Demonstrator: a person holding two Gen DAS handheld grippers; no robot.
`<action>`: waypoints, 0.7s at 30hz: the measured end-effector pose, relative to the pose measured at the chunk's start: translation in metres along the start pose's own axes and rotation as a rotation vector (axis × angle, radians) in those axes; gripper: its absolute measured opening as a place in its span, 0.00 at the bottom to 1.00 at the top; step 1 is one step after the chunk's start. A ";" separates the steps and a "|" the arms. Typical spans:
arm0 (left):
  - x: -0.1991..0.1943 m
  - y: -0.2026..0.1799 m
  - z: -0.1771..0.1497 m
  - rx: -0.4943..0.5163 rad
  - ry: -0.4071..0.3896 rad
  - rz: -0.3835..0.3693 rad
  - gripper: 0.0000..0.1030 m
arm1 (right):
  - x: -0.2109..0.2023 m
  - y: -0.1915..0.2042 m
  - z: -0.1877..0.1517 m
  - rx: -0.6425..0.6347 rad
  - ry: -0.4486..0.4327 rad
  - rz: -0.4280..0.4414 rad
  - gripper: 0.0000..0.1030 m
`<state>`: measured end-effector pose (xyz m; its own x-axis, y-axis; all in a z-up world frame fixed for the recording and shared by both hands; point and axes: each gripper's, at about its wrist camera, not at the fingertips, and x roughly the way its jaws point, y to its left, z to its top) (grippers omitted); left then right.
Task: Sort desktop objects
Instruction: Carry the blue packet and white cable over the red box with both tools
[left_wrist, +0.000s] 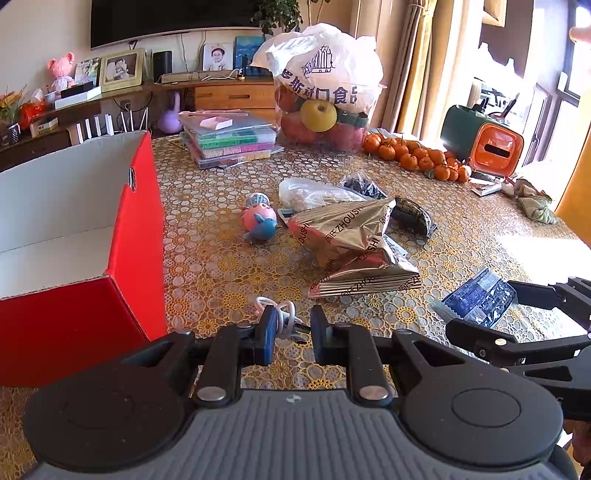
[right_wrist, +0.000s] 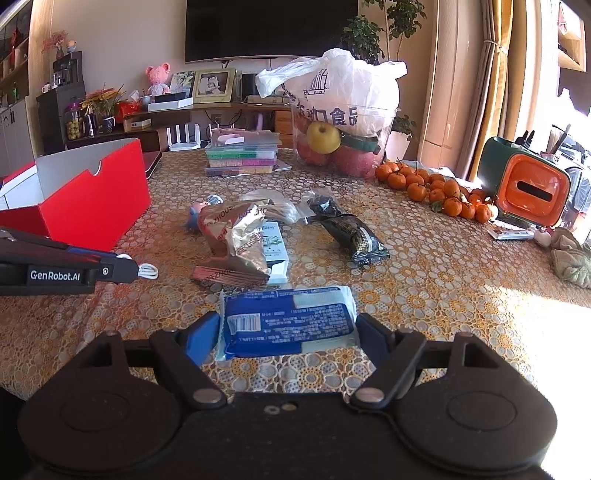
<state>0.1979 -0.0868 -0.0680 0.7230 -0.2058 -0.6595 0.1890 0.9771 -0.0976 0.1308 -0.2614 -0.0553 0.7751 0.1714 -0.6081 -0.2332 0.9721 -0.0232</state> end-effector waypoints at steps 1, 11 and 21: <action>-0.003 0.001 0.000 -0.001 -0.002 -0.003 0.18 | -0.002 0.002 0.001 -0.003 0.000 0.001 0.77; -0.022 0.012 0.000 -0.032 0.006 -0.049 0.17 | -0.022 0.015 0.011 -0.018 -0.006 0.010 0.77; -0.043 0.019 0.010 -0.030 0.006 -0.104 0.17 | -0.037 0.027 0.022 -0.065 -0.004 0.008 0.77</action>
<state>0.1774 -0.0601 -0.0344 0.6967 -0.3055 -0.6491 0.2424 0.9518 -0.1878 0.1088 -0.2379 -0.0158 0.7752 0.1801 -0.6054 -0.2771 0.9583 -0.0696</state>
